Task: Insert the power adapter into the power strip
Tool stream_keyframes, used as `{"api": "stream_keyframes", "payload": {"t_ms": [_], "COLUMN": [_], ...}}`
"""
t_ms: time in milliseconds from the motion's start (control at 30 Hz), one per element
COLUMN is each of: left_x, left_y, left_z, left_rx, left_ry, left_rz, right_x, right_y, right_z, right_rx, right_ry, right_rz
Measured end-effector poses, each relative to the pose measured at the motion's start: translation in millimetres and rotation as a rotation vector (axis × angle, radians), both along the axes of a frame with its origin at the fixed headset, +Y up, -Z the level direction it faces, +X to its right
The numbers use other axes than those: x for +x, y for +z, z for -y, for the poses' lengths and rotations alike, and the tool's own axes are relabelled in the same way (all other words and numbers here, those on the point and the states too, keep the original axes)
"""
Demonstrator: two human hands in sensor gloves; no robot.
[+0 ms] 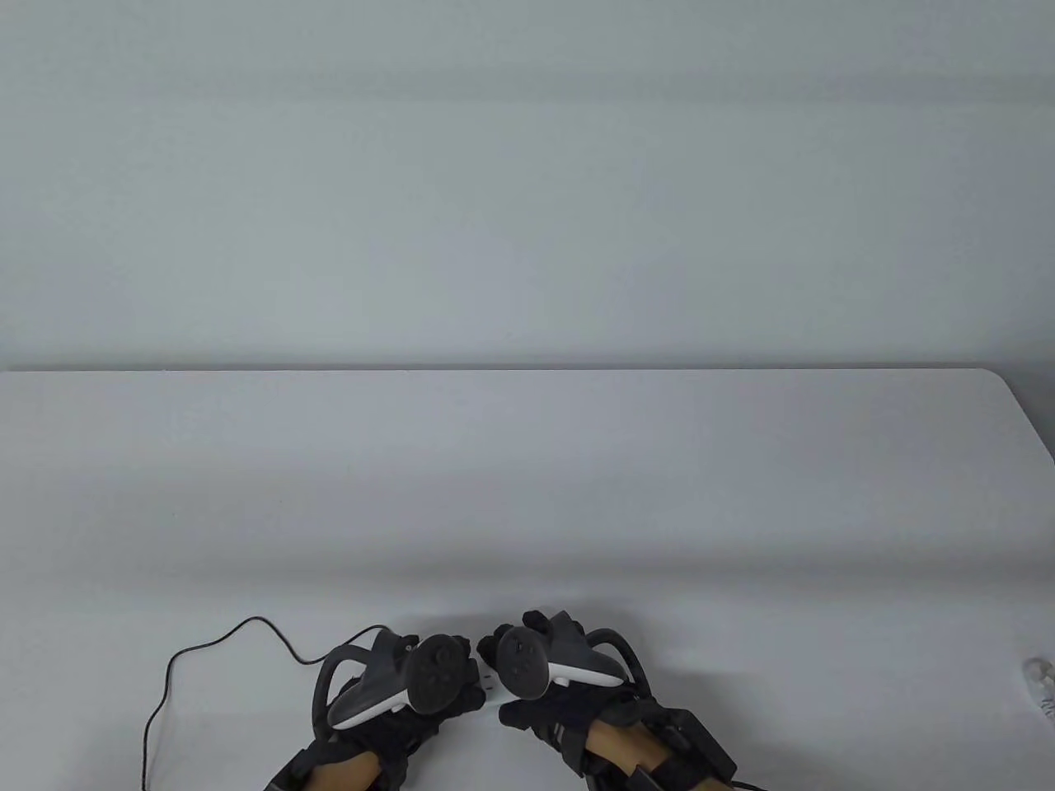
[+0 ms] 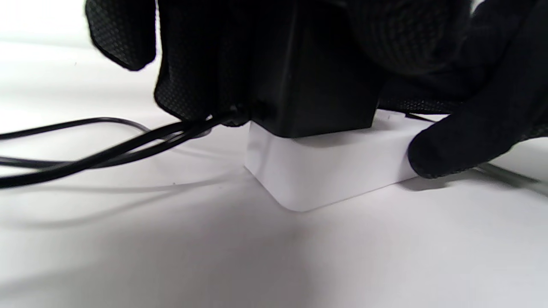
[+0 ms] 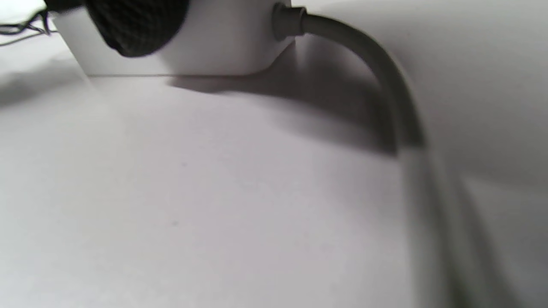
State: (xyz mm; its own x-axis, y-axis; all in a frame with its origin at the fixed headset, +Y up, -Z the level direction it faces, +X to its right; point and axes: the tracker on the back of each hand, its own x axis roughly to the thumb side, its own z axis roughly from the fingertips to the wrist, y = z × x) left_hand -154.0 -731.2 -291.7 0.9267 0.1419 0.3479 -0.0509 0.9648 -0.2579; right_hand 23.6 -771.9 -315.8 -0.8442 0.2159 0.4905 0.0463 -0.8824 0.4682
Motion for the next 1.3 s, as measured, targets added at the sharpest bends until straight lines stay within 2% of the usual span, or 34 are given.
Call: {"api": "stream_keyframes", "payload": {"t_ms": [100, 300, 633, 900, 1300], "left_x": [-12, -46, -88, -99, -92], "left_y": [0, -2, -9, -12, -13], "left_z": [-7, -15, -9, 0, 4], "left_rx": [-0.002, 0.034, 0.016, -0.024, -0.068], "left_ry": [0.087, 0.209, 0.243, 0.203, 0.159], "left_rz": [-0.026, -0.147, -0.326, -0.397, -0.375], "right_x": [12, 46, 79, 88, 90], "right_y": [-4, -18, -31, -32, -29], "right_z": [-11, -26, -28, -26, -22], "right_rx": [-0.025, 0.005, 0.083, 0.202, 0.212], "right_ry": [-0.101, -0.253, -0.257, -0.143, -0.122], "right_rz": [0.032, 0.180, 0.317, 0.335, 0.328]}}
